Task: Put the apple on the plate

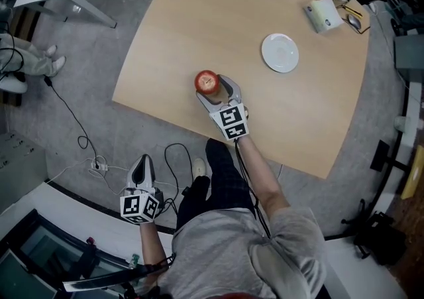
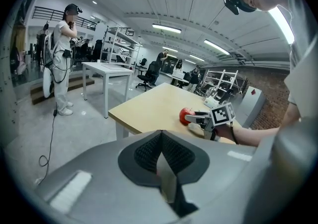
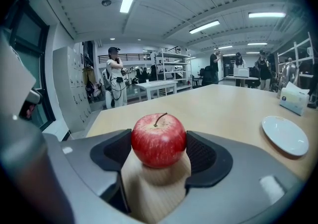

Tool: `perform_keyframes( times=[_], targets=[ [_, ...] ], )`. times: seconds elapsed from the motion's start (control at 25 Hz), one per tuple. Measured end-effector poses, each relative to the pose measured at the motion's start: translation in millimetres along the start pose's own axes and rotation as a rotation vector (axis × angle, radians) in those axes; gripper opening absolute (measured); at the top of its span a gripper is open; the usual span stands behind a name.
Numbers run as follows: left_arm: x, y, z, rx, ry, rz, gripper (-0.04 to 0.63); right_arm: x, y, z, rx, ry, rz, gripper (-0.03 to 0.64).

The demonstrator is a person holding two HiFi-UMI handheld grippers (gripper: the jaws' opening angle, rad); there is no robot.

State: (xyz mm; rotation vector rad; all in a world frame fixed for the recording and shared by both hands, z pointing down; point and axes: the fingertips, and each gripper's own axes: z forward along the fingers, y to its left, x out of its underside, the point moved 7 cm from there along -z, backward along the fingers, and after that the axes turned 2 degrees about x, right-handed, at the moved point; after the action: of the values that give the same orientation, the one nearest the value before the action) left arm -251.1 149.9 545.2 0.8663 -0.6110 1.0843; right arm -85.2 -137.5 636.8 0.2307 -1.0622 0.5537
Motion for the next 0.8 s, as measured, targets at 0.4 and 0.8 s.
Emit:
perform_keyframes(
  times=[0.4, 0.8],
  targets=[
    [-6, -2, 9, 0.033, 0.000, 0.019, 0.020, -2, -6, -12, 0.027, -0.023, 0.011, 0.348],
    [-13, -9, 29, 0.094, 0.006, 0.041, 0.020, -17, -29, -37, 0.105, -0.068, 0.019, 0.348]
  ],
)
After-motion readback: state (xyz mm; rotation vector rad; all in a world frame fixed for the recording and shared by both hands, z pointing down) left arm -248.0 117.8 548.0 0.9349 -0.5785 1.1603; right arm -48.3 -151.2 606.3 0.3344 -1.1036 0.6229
